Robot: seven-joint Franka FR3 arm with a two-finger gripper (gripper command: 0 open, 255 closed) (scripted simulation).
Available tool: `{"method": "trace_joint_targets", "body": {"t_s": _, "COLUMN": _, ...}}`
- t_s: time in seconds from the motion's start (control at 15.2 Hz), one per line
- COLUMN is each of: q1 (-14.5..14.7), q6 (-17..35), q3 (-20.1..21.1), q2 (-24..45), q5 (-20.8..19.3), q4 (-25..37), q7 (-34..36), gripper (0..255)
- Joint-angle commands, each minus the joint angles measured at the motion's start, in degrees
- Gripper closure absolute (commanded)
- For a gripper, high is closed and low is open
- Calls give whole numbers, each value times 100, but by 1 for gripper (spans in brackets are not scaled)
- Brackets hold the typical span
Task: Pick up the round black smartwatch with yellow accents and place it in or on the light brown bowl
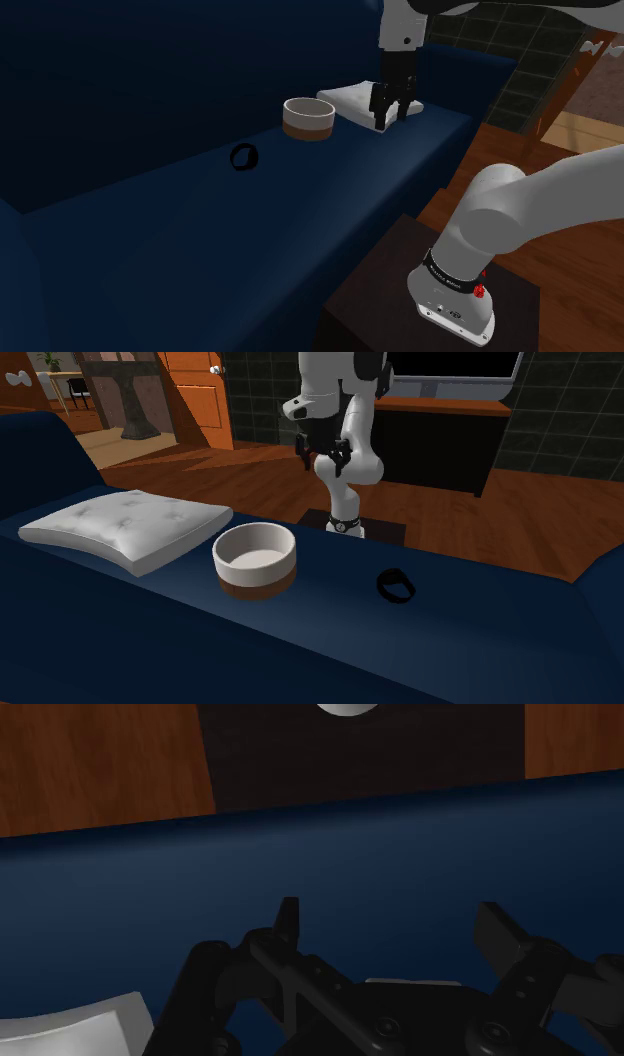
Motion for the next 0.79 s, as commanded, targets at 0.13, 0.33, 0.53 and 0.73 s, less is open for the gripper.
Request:
{"method": "trace_joint_targets", "body": {"t_s": 0.13, "q1": 71, "q6": 252, "q3": 206, "q2": 304, "q5": 79, "q4": 104, "q7": 207, "gripper": 0}}
{"method": "trace_joint_targets", "body": {"t_s": 0.33, "q1": 160, "q6": 605, "q3": 506, "q2": 795, "q5": 153, "q4": 316, "q7": 516, "gripper": 0}}
{"method": "trace_joint_targets", "body": {"t_s": 0.53, "q1": 228, "q6": 919, "q3": 795, "q2": 1323, "q5": 167, "q4": 593, "q7": 829, "gripper": 0}}
{"method": "trace_joint_targets", "body": {"t_s": 0.73, "q1": 278, "q6": 1187, "q3": 1073, "q2": 1882, "q5": 116, "q4": 936, "q7": 1151, "gripper": 0}}
